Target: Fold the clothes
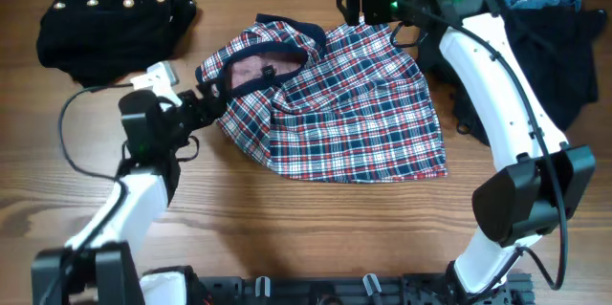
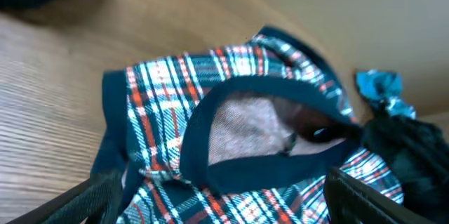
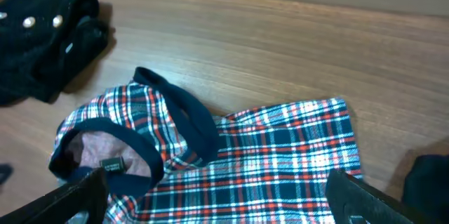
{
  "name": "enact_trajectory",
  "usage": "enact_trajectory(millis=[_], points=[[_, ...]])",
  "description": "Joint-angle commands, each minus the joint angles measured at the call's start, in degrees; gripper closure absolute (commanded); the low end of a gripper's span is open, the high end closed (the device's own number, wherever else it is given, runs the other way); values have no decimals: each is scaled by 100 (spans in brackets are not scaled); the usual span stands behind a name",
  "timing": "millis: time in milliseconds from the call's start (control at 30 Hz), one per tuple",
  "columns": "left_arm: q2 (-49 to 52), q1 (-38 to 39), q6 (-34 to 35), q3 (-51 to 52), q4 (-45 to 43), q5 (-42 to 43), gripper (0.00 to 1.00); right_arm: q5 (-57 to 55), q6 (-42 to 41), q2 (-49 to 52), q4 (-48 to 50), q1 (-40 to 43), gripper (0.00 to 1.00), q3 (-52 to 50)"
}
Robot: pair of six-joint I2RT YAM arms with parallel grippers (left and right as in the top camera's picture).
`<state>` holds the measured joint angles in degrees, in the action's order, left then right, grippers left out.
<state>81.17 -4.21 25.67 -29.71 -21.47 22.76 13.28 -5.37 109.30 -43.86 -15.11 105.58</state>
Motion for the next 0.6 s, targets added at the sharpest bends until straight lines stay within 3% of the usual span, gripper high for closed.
enact_trajectory(millis=[0,100,300,567], points=[[531,238,-525,-778,544,-127,8,87,-59,-195,-37,-17,0,146],[767,389,-896,-1644,1635,-407,6,46,-59,-195,-79,-17,0,146],[852,750,-1263,-3672,4428,-2094,6,-363,-66,-195,-208,42,0,146],[984,787,-39,-4022,5788,-2166,15,-310,-271,-195,-162,695,0,146]])
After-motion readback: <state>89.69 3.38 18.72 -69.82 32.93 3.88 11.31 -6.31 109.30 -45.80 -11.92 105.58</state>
